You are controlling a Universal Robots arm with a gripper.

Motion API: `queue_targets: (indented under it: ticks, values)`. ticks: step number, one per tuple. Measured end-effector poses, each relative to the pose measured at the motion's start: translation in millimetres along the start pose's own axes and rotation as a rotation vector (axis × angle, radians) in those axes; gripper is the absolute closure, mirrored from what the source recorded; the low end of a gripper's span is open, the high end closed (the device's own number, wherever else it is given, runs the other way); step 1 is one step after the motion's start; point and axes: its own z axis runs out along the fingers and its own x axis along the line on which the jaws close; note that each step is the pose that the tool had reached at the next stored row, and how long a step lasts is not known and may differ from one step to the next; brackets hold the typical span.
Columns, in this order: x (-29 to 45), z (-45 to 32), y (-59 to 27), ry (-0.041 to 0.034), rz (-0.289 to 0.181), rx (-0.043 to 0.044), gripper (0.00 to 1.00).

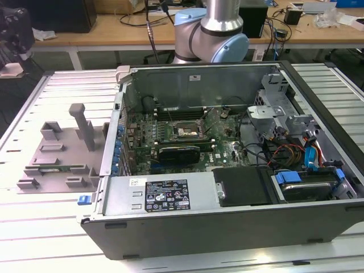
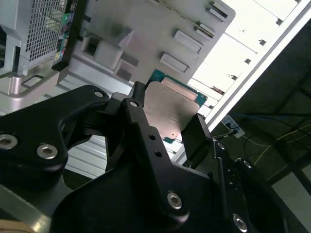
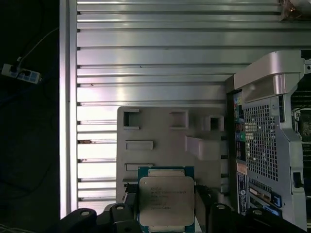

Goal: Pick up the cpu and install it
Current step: 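Pick up the cpu and move it towards the insertion slot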

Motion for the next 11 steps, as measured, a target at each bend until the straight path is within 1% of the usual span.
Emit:
queue_targets:
  ticks: [2,4,11]
  values:
    - [-10.3,0.4,0.2,-0.0002,0.0,-0.0001,0.45]
    - [-16.6,0.6,0.3,-0.0001,0.0,0.0,0.45]
    - [-30.6,1.1,0.6,-0.0001,0.0,-0.0001,0.45]
